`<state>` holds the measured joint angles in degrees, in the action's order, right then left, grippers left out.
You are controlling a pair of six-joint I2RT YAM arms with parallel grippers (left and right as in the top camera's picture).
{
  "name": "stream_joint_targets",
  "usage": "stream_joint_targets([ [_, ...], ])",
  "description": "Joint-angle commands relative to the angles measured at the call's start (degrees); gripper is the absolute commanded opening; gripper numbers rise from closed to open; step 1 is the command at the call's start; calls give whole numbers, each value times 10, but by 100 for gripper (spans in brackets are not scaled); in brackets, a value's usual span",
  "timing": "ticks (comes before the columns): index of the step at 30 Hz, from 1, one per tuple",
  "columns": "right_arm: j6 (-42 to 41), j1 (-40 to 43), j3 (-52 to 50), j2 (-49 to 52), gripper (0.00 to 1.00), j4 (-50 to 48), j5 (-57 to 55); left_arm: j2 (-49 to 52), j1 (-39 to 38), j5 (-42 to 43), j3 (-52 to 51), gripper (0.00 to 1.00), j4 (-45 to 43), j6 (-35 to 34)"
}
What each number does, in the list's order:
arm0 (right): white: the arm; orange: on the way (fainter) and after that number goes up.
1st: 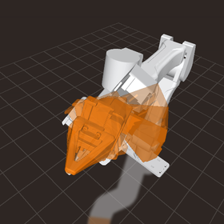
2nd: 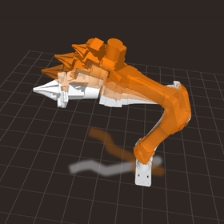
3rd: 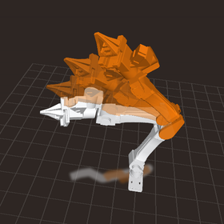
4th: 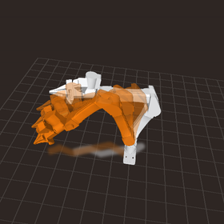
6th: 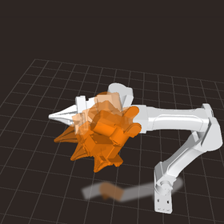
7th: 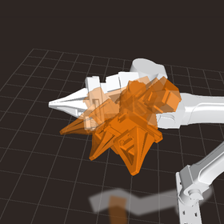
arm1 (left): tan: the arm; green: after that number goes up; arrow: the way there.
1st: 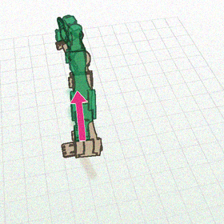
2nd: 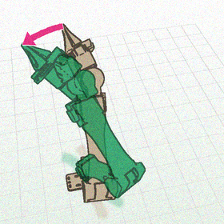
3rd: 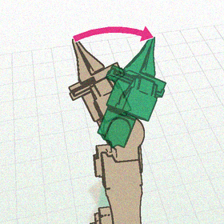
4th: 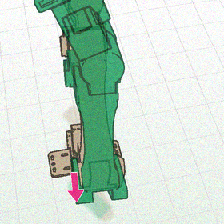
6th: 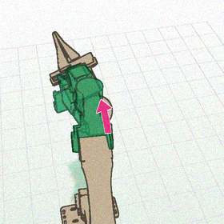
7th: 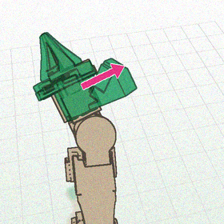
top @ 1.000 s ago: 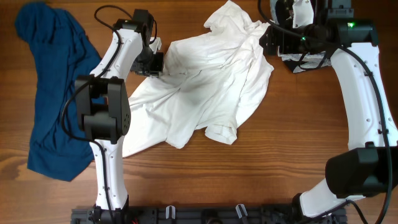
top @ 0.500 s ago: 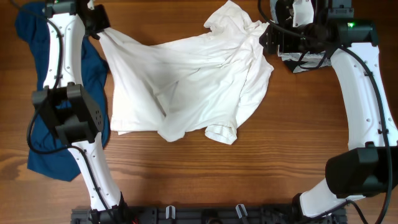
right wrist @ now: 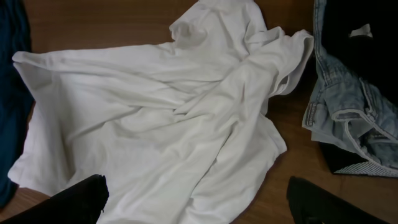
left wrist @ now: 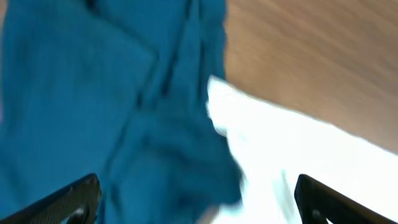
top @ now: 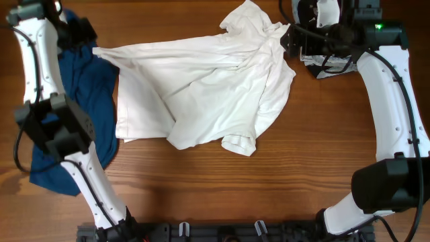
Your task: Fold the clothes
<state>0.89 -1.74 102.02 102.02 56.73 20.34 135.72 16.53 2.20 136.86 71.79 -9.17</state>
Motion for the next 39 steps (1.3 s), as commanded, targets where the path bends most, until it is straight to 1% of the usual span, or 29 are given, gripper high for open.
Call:
stream_joint_targets([
  [1, -14, -3, -5, 9, 100, -2, 19, -158, -24, 33, 40, 100, 78, -7],
  [4, -15, -3, -5, 9, 100, -2, 37, -259, -56, 26, 40, 100, 148, -24],
  [7, -31, -3, -5, 9, 100, -7, 42, -308, -85, -13, 40, 100, 244, -96],
  [8, -40, -3, -5, 9, 100, -10, 42, -322, -102, -2, 27, 100, 247, -113],
  [9, -41, -3, -5, 9, 100, -12, 42, -330, -127, -11, 13, 100, 247, -139],
  [10, -41, -3, -5, 9, 100, -11, 42, -335, -144, -16, 3, 100, 247, -143],
  [13, -37, -3, -5, 9, 100, 22, 42, -338, -216, -62, -49, 100, 247, -188],
  [15, -24, -3, -5, 9, 100, 50, 41, -346, -256, -62, -108, 100, 247, -204],
  [18, -26, -3, -5, 9, 100, 68, 37, -372, -289, -77, -219, 100, 243, -260],
  [21, -26, -3, -5, 9, 100, 70, 37, -428, -309, -76, -360, 100, 177, -303],
  [23, -23, -3, -5, 9, 100, 72, 34, -482, -317, -47, -500, 100, 83, -320],
  [25, -23, -3, -5, 10, 100, 74, 34, -511, -318, -22, -592, 98, 20, -329],
  [27, -19, -3, -5, 10, 100, 74, 32, -529, -311, -25, -697, 95, -41, -372],
  [29, -19, -3, -5, 10, 100, 74, 32, -529, -282, -38, -777, 87, -85, -402],
  [30, -19, -3, -5, 10, 100, 72, 33, -529, -258, -45, -807, 83, -100, -409],
  [32, -19, -3, -5, 10, 100, 65, 33, -529, -217, -49, -836, 75, -126, -408],
  [35, -20, -3, -5, 10, 100, 50, 33, -528, -154, -49, -854, 63, -178, -408],
  [37, -24, -3, -5, 10, 100, 40, 33, -526, -132, -49, -854, 57, -205, -408],
  [39, -24, -3, -5, 10, 100, 32, 33, -521, -125, -65, -854, 54, -215, -408],
])
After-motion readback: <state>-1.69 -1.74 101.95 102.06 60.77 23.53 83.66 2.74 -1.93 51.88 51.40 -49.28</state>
